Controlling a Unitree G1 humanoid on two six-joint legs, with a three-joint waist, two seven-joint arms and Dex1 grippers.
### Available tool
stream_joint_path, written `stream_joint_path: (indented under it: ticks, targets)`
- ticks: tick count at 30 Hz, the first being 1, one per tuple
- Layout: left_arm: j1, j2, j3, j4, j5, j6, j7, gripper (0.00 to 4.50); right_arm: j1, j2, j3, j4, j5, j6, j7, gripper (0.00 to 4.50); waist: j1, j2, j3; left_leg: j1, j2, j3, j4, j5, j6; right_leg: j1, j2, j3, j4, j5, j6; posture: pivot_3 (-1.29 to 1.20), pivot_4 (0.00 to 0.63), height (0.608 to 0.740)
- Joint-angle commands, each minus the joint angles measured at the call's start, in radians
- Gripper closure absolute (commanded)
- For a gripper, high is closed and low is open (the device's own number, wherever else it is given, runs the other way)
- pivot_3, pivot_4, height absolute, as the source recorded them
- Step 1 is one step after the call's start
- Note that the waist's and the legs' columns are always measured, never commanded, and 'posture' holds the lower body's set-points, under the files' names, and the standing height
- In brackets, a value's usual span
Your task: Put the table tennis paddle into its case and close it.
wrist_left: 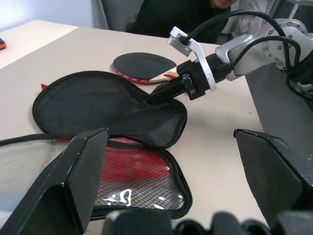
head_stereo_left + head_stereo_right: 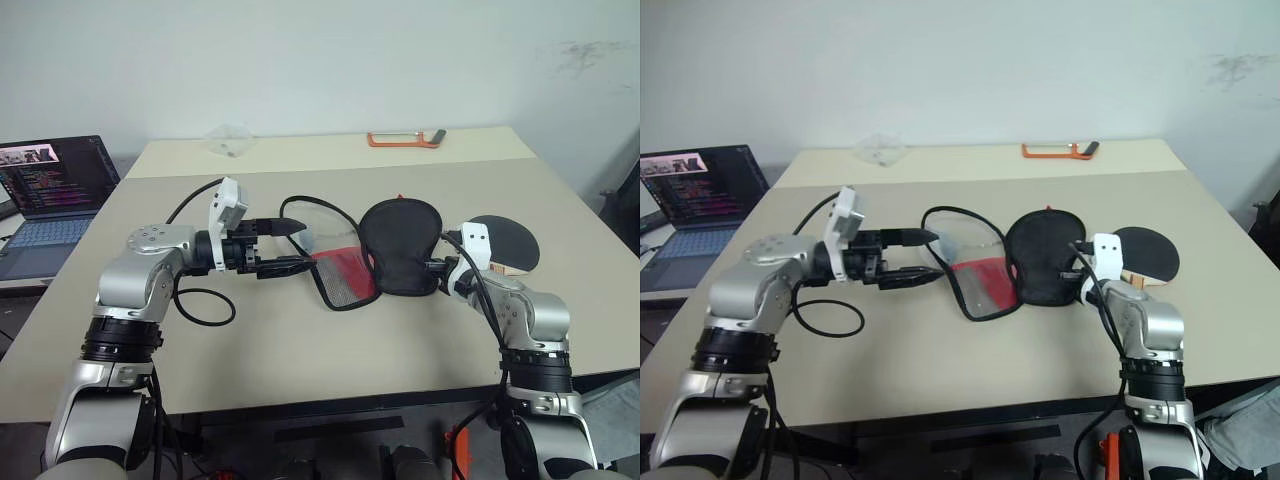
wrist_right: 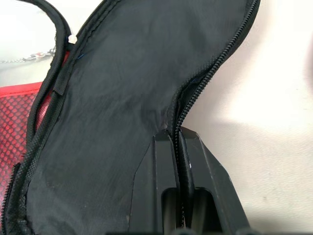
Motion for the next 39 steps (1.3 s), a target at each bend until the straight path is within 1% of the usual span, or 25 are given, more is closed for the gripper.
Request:
stream_joint_path:
  ticks: [1, 2, 5, 9, 11, 15, 16, 17, 20, 22, 25, 28, 31, 35, 39]
  targets:
    - [-0.029, -0.001, 0.007, -0.014, -0.004, -0.001, -0.006, 0.00, -0.045, -0.004, -0.027, 0.019, 0.014, -0.040, 0.000, 4.46, 0.000, 0.000, 0.000, 0.000, 0.000, 0.000, 0.000, 0.000, 0.000, 0.000, 0.000, 0.000, 0.000, 0.000, 0.000, 0.00, 0.150, 0.740]
    - [-0.026, 0.000, 0.007, -0.020, -0.004, 0.001, -0.006, 0.00, -0.048, -0.005, -0.032, 0.029, 0.015, -0.049, -0.001, 4.46, 0.000, 0.000, 0.000, 0.000, 0.000, 0.000, 0.000, 0.000, 0.000, 0.000, 0.000, 0.000, 0.000, 0.000, 0.000, 0.00, 0.150, 0.740]
    - [-0.011, 0.004, 0.011, -0.041, -0.008, 0.006, -0.001, 0.00, -0.051, -0.015, -0.039, 0.052, 0.010, -0.073, -0.001, 3.85, 0.000, 0.000, 0.000, 0.000, 0.000, 0.000, 0.000, 0.000, 0.000, 0.000, 0.000, 0.000, 0.000, 0.000, 0.000, 0.00, 0.150, 0.740]
    - [0.009, 0.004, 0.018, -0.072, -0.014, 0.020, 0.012, 0.00, -0.046, -0.041, -0.024, 0.061, -0.009, -0.103, 0.002, 2.60, 0.000, 0.000, 0.000, 0.000, 0.000, 0.000, 0.000, 0.000, -0.001, 0.000, 0.000, 0.000, -0.001, 0.000, 0.000, 0.00, 0.150, 0.740]
    - [0.016, 0.003, 0.023, -0.083, -0.016, 0.027, 0.022, 0.00, -0.046, -0.048, -0.030, 0.045, -0.010, -0.109, -0.012, 1.90, 0.000, 0.000, 0.000, 0.000, 0.000, 0.000, 0.000, 0.002, -0.003, 0.000, 0.000, 0.000, -0.001, 0.000, 0.000, 0.00, 0.150, 0.740]
    - [0.033, 0.000, 0.031, -0.106, -0.024, 0.039, 0.045, 0.00, -0.046, -0.075, -0.055, -0.031, -0.003, -0.097, -0.037, 0.51, 0.000, 0.000, 0.000, 0.000, 0.000, 0.000, 0.000, 0.002, -0.003, 0.000, 0.000, 0.000, -0.001, 0.000, 0.000, 0.00, 0.150, 0.740]
    - [0.038, -0.003, 0.034, -0.120, -0.032, 0.050, 0.052, 0.00, -0.045, -0.095, -0.066, -0.074, -0.006, -0.076, -0.049, 0.21, 0.001, 0.000, 0.000, 0.000, 0.000, 0.000, 0.000, 0.002, -0.003, 0.000, 0.000, 0.000, -0.001, 0.000, 0.000, 0.00, 0.150, 0.740]
    - [0.043, -0.009, 0.033, -0.136, -0.037, 0.058, 0.062, 0.00, -0.040, -0.115, -0.084, -0.114, -0.006, -0.052, -0.061, 0.06, 0.002, 0.000, 0.000, -0.001, 0.000, 0.000, 0.000, 0.002, -0.003, 0.000, 0.000, 0.000, -0.001, 0.000, 0.000, 0.00, 0.150, 0.740]
    - [0.061, -0.027, -0.002, -0.191, -0.022, 0.054, 0.083, 0.00, 0.012, -0.177, -0.152, -0.187, -0.028, 0.001, -0.108, 0.06, 0.011, 0.000, 0.000, -0.001, 0.000, 0.000, 0.000, 0.002, -0.003, 0.000, 0.000, 0.000, -0.002, 0.000, 0.000, 0.00, 0.150, 0.740]
    - [0.070, -0.043, -0.036, -0.224, -0.007, 0.038, 0.081, 0.00, 0.063, -0.193, -0.203, -0.218, -0.029, 0.012, -0.130, 0.06, 0.022, -0.001, 0.000, -0.001, 0.001, 0.000, -0.001, 0.002, -0.003, 0.001, 0.000, -0.001, -0.003, 0.000, 0.000, 0.00, 0.150, 0.740]
    - [0.054, -0.077, -0.061, -0.237, -0.002, 0.030, 0.095, 0.00, 0.135, -0.185, -0.239, -0.275, -0.018, 0.057, -0.142, 0.06, 0.027, -0.001, 0.000, -0.001, 0.001, 0.001, 0.000, 0.002, -0.003, 0.001, 0.000, -0.001, -0.004, 0.000, 0.000, 0.00, 0.150, 0.740]
    - [0.031, -0.097, -0.063, -0.230, -0.008, 0.034, 0.096, 0.00, 0.181, -0.158, -0.245, -0.330, -0.007, 0.114, -0.153, 0.06, 0.022, 0.000, 0.000, -0.001, 0.001, 0.002, 0.000, 0.000, 0.001, 0.001, 0.000, 0.000, -0.002, 0.000, 0.000, 0.00, 0.150, 0.740]
    - [0.006, -0.107, -0.074, -0.196, 0.009, 0.011, 0.080, 0.00, 0.220, -0.104, -0.216, -0.371, -0.008, 0.136, -0.166, 0.06, 0.016, 0.000, 0.000, 0.001, 0.002, 0.004, 0.000, 0.000, 0.002, 0.001, 0.001, 0.002, 0.000, 0.000, 0.000, 0.00, 0.150, 0.740]
    - [-0.005, -0.109, -0.080, -0.172, 0.020, -0.005, 0.073, 0.00, 0.205, -0.083, -0.211, -0.344, -0.020, 0.118, -0.167, 0.06, 0.015, 0.000, 0.000, 0.002, 0.003, 0.005, 0.000, 0.001, 0.002, 0.001, 0.001, 0.002, 0.000, 0.001, -0.001, 0.00, 0.150, 0.740]
    - [-0.004, -0.110, -0.081, -0.161, 0.032, -0.021, 0.074, 0.00, 0.171, -0.090, -0.176, -0.283, -0.031, 0.099, -0.155, 0.06, 0.016, 0.000, 0.000, 0.002, 0.003, 0.005, 0.000, 0.001, 0.002, 0.001, 0.001, 0.001, 0.000, 0.001, -0.001, 0.00, 0.150, 0.740]
